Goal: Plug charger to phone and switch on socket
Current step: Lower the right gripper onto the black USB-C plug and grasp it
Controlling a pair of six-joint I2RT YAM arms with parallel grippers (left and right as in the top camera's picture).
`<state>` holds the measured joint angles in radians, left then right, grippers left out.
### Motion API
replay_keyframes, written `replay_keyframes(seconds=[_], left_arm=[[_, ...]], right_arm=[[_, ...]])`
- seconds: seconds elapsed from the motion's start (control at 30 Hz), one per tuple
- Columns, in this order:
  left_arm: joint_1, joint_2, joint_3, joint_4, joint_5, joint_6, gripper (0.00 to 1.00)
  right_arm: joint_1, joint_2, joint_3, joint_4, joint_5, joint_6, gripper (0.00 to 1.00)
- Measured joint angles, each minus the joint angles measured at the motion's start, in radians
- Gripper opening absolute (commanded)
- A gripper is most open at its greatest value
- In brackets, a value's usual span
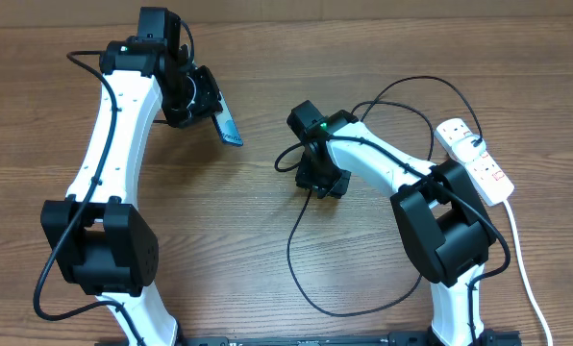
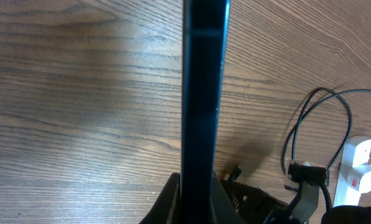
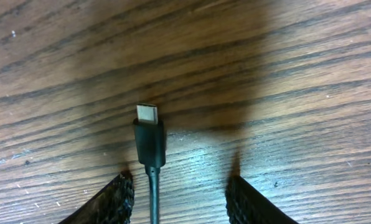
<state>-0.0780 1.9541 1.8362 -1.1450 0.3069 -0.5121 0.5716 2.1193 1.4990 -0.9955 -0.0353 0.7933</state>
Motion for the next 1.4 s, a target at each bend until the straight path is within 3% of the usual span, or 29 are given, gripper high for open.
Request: replay_keyframes(seconds=[0.47,0.97,1.4], left_arm=[[0.000,0.000,0.000,0.000,0.000,0.000,0.04],[0.000,0.000,0.000,0.000,0.000,0.000,0.04],[0.000,0.000,0.000,0.000,0.000,0.000,0.04]], right_arm=[[-0.001,0.001,0.002,0.031,-0.011,0.003,0.33],[-0.002,0.003,0.005,0.043,-0.027,0.014,0.26],[-0.002,0.010,0.014,0.033,-0.023,0.040,0.26]])
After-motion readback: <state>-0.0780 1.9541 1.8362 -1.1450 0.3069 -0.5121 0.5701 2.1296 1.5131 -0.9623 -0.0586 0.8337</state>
